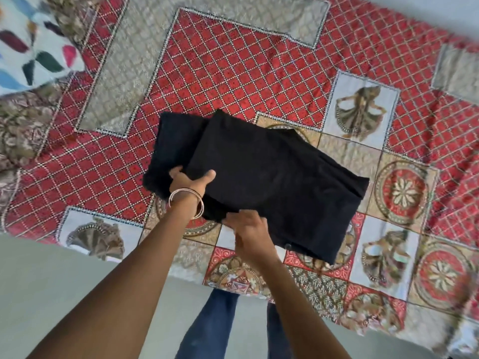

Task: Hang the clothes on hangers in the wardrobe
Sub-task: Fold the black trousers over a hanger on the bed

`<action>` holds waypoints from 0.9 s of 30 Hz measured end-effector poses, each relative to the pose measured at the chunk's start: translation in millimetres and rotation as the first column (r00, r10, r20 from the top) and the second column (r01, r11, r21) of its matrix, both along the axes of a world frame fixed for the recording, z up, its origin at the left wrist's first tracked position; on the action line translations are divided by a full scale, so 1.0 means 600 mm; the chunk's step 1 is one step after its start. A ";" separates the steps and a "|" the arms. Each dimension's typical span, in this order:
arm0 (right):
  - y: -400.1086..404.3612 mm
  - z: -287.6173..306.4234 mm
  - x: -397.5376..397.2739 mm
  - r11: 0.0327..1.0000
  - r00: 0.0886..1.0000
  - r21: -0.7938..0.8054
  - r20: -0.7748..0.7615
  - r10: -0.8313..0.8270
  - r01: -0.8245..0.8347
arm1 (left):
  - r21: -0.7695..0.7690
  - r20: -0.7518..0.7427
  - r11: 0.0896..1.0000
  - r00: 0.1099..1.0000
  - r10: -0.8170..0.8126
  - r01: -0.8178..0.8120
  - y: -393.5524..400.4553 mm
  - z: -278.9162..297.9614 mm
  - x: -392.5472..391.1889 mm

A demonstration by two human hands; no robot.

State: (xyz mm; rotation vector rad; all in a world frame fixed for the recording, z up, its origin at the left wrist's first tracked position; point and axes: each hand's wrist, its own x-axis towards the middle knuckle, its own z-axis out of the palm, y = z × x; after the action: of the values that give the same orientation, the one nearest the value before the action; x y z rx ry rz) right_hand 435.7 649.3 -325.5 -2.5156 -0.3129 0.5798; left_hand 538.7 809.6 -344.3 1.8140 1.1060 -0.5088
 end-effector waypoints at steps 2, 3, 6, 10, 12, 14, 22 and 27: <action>-0.011 0.004 0.002 0.937 0.934 0.073 0.089 -0.347 0.341 | 0.077 -0.026 0.994 0.997 -0.077 0.079 -0.004 0.005 0.011; -0.017 0.002 0.011 0.879 0.874 0.081 0.101 -0.476 0.469 | 0.081 -0.020 0.993 0.996 -0.083 0.085 0.003 0.003 0.025; -0.049 -0.001 0.014 0.761 0.754 0.011 0.124 -0.645 0.649 | -0.016 -0.041 1.000 0.999 0.025 -0.026 0.029 -0.008 0.044; -0.115 -0.012 -0.015 0.719 0.742 -0.215 0.038 -0.670 0.661 | -0.083 0.030 0.997 1.000 -0.002 0.005 0.017 0.006 0.035; -0.141 -0.011 -0.025 0.669 0.709 -0.292 0.051 -0.703 0.684 | -0.108 0.153 0.994 0.988 -0.017 0.033 0.002 0.026 0.027; -0.152 -0.004 -0.017 0.551 0.579 -0.263 0.036 -0.815 0.792 | -0.118 0.299 0.987 0.952 -0.066 0.105 0.002 0.058 0.035; -0.186 -0.015 -0.015 0.592 0.605 -0.331 -0.076 -0.793 0.734 | 0.159 0.242 0.987 0.970 -0.001 -0.038 0.111 0.044 -0.002; -0.188 -0.034 -0.026 0.586 0.609 -0.255 0.010 -0.793 0.769 | 0.505 0.052 0.850 0.978 -0.203 0.149 0.087 0.024 -0.017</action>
State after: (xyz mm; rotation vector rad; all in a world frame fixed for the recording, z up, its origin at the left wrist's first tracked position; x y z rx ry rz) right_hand 420.1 536.5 -346.0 -2.4774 0.9517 0.3748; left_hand 528.4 861.5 -330.1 2.3848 1.0683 -0.2350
